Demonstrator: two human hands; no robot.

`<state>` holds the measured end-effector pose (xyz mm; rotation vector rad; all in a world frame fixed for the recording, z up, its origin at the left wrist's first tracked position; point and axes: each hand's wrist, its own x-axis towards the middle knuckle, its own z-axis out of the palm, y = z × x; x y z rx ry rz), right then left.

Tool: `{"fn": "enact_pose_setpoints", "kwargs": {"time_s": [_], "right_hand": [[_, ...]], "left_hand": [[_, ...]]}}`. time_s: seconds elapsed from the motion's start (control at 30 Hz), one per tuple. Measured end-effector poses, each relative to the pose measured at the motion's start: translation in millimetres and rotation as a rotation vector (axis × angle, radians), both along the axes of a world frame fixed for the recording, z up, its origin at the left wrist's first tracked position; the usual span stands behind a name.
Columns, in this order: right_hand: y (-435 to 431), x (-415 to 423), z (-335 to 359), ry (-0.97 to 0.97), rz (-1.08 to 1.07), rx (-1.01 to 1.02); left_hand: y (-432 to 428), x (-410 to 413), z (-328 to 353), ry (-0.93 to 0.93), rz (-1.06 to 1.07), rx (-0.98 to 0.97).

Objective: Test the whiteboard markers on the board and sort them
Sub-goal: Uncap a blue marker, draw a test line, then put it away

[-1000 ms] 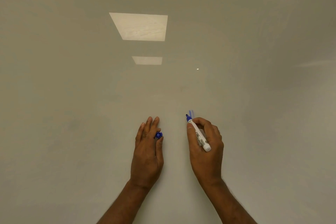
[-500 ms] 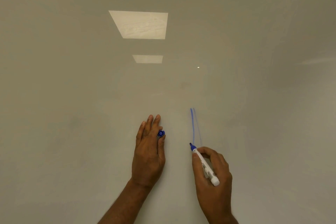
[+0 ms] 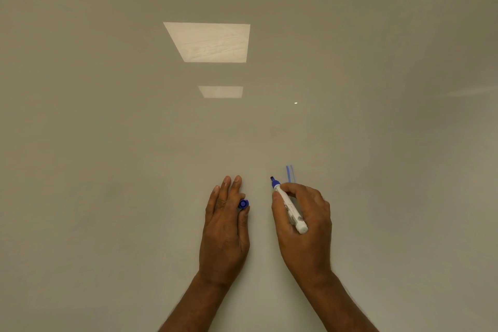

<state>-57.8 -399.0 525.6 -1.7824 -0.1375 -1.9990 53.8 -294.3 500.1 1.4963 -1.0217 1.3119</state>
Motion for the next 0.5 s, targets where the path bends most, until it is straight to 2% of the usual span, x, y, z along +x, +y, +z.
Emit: {"fn": "enact_pose_setpoints", "kwargs": {"time_s": [0.17,0.33,0.43,0.5], "right_hand": [[-2.1,-5.2,-32.0,-0.016,0.007,0.011],[-9.0,-9.9,-63.7,0.083,-0.035,0.033],[-7.3,-20.2,-70.7,0.221,0.039,0.121],[1.0,-34.2,-62.7,0.286,0.165,0.22]], "left_hand": [[-0.2,-0.8,0.4,-0.044,0.007,-0.008],[0.5,-2.6,0.7,-0.033,-0.015,-0.016],[1.0,-5.8,0.9,-0.037,-0.029,-0.012],[2.5,-8.0,0.1,-0.004,-0.046,-0.004]]}}
